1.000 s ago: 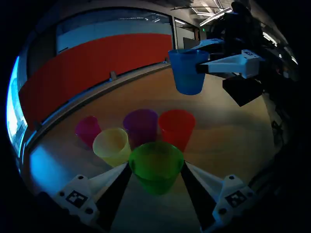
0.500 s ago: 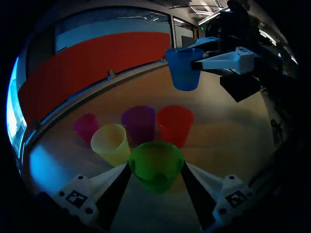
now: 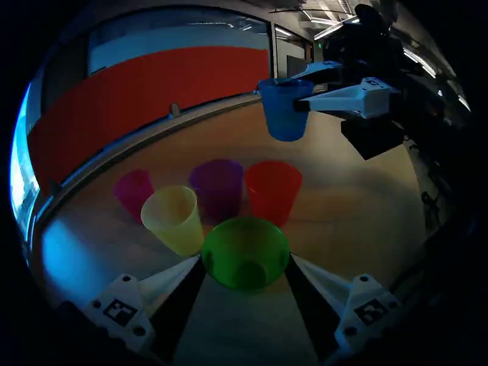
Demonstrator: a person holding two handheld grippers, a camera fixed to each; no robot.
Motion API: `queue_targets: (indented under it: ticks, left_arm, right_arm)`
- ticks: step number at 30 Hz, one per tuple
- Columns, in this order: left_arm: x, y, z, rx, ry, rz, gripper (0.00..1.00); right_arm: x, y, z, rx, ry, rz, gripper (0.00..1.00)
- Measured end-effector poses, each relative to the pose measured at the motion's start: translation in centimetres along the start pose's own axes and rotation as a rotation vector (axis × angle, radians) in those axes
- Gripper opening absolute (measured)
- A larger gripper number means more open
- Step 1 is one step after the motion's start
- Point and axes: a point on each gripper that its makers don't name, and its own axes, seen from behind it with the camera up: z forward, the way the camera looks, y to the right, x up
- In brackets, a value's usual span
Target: Pour water
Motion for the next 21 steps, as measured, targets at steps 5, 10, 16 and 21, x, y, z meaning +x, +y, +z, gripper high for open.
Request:
queue_targets:
  ticks: [5, 10, 16, 21]
  left_arm:
    - [-0.5, -0.1, 0.1, -0.003, -0.022, -0.012, 0.89]
    - [-0.7, -0.2, -0.2, -0.006, -0.028, -0.018, 0.9]
    - [-1.5, -0.4, -0.8, 0.009, -0.047, 0.009, 0.9]
    - [-2.2, -0.4, -1.5, 0.017, -0.056, 0.022, 0.91]
  right_arm:
    - [-0.3, 0.4, 0.3, -0.005, -0.007, 0.006, 0.91]
    - [-0.8, 0.8, 0.6, -0.008, -0.019, 0.012, 0.91]
    - [-1.4, 1.1, 1.4, -0.005, -0.039, 0.02, 0.91]
    - [-2.3, 1.5, 2.3, -0.002, -0.066, 0.028, 0.91]
